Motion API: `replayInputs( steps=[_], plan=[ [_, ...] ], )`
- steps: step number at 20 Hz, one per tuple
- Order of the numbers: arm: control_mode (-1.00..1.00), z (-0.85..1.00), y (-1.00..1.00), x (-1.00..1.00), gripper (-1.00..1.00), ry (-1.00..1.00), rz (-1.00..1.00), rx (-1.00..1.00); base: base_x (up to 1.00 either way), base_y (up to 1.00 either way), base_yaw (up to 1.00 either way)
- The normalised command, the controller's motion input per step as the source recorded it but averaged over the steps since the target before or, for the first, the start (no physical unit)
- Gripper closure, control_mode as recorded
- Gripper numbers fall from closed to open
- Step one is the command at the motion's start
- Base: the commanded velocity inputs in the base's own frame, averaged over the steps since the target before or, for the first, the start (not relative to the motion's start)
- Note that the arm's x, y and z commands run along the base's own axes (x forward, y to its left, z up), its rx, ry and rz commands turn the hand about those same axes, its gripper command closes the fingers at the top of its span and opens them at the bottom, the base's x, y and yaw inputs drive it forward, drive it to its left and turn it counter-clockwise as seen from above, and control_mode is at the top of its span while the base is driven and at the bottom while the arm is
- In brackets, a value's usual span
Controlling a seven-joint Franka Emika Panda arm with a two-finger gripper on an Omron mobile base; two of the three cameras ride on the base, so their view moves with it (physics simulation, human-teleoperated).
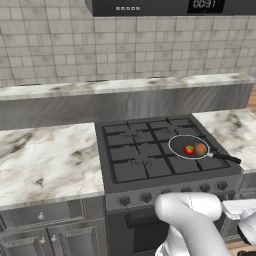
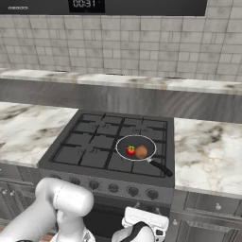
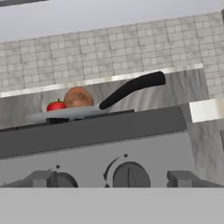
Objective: Place the pan on the front right burner on the stove. Then place the tomato and the onion in the pan and turn on the front right burner.
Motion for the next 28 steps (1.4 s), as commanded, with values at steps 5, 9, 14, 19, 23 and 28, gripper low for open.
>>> replayInputs(
  steps=[5,9,14,19,23,28],
  plan=[
    [-1.0,0.0,0.0,0.0,-1.0,0.0,-0.01,-0.19,0.0,0.0,0.0],
    [-1.0,0.0,0.0,0.0,-1.0,0.0,0.0,-0.09,0.0,0.0,0.0],
    [-1.0,-0.03,0.0,0.06,-1.0,0.0,0.0,-0.01,0.0,0.0,0.0],
    [-1.0,0.0,0.04,0.37,-1.0,0.03,-0.01,-0.01,0.0,0.0,0.0],
    [-1.0,-0.03,0.04,0.37,-1.0,0.01,-0.01,0.0,0.0,0.0,0.0],
    [-1.0,-0.02,0.0,0.02,-1.0,0.0,0.0,0.0,0.0,0.0,0.0]
  ],
)
